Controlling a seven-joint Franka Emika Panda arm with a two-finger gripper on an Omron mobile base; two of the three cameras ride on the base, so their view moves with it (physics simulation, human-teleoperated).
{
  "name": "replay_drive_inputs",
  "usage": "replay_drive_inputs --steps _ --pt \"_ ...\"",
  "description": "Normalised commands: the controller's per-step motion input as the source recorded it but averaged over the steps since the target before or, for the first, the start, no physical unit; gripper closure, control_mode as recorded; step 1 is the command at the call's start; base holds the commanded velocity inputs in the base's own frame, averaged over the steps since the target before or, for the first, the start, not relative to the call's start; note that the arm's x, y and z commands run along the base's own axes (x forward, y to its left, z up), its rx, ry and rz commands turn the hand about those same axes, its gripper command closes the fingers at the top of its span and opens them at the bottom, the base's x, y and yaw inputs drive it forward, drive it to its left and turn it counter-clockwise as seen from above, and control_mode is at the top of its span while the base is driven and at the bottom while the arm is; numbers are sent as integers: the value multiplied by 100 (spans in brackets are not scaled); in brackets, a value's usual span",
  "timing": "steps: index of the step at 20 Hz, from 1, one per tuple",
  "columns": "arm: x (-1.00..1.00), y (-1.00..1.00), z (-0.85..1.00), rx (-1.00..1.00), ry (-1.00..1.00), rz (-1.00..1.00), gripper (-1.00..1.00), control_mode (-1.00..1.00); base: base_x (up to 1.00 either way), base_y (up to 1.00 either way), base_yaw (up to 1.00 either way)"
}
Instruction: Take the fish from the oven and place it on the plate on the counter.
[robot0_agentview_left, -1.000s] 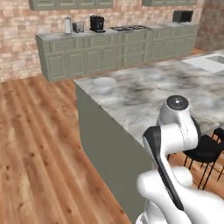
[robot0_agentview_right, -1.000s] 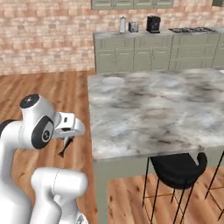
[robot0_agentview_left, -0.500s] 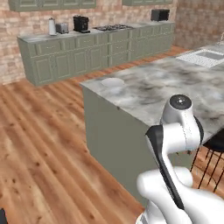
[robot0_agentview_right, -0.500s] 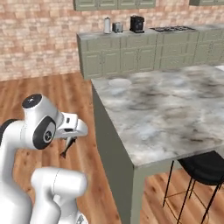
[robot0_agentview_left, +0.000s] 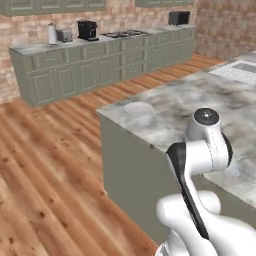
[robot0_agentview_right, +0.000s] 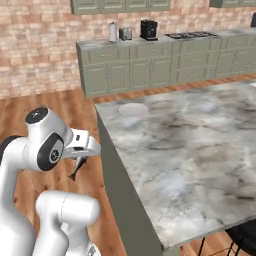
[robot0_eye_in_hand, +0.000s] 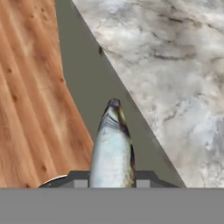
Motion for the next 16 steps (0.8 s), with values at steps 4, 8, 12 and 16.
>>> replay_drive_inputs --steps 4,8,12,16 --pt "0 0 0 0 0 0 100 100 86 36 -24" --pt "0 0 0 0 0 0 100 100 62 44 -27" --pt "0 0 0 0 0 0 100 100 47 64 -22" --pt "0 0 0 0 0 0 100 100 47 58 -8"
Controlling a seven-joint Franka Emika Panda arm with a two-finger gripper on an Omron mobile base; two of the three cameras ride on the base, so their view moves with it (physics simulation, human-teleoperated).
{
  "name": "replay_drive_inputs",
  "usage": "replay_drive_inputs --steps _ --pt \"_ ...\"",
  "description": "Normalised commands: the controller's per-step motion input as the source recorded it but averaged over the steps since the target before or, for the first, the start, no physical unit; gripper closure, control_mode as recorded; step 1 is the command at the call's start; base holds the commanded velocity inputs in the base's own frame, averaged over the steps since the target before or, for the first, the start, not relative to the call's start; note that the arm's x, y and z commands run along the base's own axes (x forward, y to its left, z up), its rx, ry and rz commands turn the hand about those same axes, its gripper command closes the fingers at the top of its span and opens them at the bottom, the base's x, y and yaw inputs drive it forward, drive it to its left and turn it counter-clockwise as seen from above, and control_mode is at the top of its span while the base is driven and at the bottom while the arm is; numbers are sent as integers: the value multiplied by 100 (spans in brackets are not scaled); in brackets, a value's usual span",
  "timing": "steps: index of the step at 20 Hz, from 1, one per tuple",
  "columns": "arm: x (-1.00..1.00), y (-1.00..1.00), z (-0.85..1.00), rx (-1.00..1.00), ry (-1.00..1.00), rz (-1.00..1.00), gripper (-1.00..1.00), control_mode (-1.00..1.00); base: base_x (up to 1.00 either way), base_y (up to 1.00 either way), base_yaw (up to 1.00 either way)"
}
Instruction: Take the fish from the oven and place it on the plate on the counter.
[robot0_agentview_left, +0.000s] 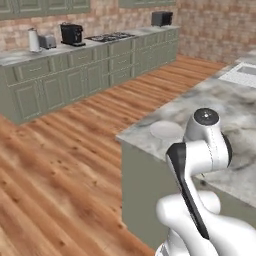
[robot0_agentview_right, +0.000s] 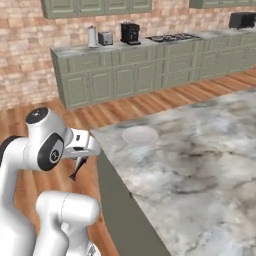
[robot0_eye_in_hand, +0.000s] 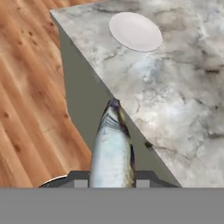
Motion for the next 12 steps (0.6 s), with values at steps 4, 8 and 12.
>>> replay_drive_inputs --steps 4,8,12 --pt "0 0 0 0 0 0 100 100 44 77 -11" --pt "0 0 0 0 0 0 100 100 15 71 -24" --pt "0 0 0 0 0 0 100 100 24 49 -74"
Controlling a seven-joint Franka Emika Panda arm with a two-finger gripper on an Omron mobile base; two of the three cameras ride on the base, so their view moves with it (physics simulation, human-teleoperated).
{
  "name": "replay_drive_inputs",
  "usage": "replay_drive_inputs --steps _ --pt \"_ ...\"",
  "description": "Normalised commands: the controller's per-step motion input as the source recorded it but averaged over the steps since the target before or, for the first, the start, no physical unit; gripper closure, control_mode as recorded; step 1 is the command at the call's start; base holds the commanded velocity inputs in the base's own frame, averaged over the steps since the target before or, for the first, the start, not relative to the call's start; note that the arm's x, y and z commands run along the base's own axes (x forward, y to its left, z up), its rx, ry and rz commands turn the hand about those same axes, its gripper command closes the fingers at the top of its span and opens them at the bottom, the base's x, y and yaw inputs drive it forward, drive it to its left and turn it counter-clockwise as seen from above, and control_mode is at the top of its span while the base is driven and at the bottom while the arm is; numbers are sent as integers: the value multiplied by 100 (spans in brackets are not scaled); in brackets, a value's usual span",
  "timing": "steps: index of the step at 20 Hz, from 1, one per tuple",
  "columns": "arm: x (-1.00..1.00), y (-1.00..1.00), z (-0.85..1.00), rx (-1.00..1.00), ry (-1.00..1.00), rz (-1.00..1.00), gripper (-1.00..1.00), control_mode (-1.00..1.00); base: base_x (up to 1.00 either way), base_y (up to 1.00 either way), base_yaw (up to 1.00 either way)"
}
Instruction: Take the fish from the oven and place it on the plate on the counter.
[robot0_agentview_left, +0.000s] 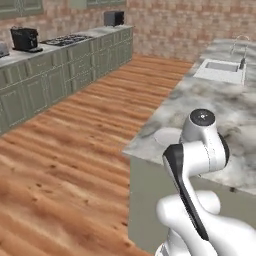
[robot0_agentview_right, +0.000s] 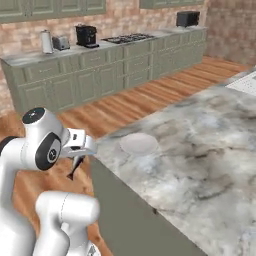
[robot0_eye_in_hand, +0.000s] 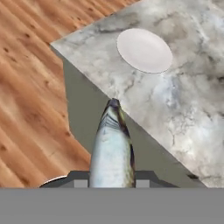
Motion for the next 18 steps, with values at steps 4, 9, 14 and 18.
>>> replay_drive_inputs --steps 4,9,14,18 --pt "0 0 0 0 0 0 100 100 24 33 -89" --pt "0 0 0 0 0 0 100 100 17 61 -70" --pt "0 0 0 0 0 0 100 100 1 95 -59" --pt "0 0 0 0 0 0 100 100 -5 100 -52"
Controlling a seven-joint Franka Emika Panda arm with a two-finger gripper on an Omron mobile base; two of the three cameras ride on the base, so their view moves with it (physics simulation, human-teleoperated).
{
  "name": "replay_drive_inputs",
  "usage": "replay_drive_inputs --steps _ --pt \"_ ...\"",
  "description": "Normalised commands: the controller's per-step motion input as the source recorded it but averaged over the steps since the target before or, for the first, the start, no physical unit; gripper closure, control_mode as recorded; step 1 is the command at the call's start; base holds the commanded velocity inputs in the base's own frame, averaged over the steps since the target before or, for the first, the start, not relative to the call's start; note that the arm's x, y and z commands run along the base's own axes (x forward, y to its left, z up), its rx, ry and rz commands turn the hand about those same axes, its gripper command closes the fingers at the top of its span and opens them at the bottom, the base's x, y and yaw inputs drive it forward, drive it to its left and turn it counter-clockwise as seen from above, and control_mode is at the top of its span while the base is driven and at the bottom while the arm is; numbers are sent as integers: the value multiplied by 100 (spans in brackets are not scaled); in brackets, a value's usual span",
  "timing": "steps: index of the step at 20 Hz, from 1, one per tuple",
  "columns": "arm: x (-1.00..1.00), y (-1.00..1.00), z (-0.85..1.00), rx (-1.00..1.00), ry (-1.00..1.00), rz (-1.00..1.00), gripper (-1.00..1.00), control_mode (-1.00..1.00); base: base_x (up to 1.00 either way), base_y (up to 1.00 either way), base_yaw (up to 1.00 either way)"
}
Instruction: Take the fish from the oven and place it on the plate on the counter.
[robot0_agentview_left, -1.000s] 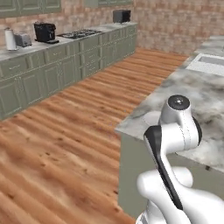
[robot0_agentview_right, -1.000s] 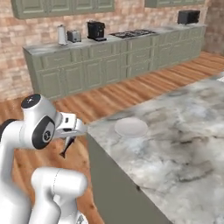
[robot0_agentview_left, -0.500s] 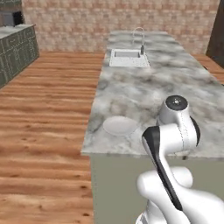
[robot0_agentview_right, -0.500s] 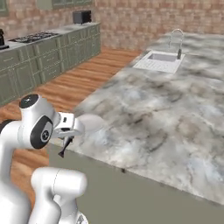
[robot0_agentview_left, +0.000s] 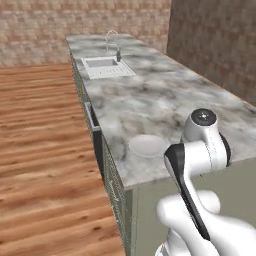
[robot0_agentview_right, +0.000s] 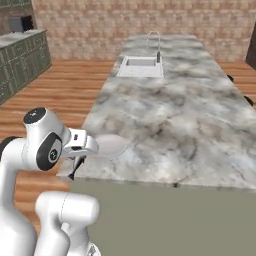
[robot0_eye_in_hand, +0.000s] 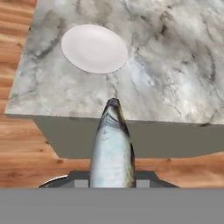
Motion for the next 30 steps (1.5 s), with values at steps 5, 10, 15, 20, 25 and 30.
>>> replay_drive_inputs --steps 5,10,15,20,25,30 --pt "0 0 0 0 0 0 100 100 -18 100 -50" --pt "0 0 0 0 0 0 100 100 0 100 -60" --pt "0 0 0 0 0 0 100 100 3 93 -65" --pt "0 0 0 0 0 0 100 100 27 99 -60" --pt "0 0 0 0 0 0 100 100 57 100 -53" --pt "0 0 0 0 0 0 100 100 3 100 -47"
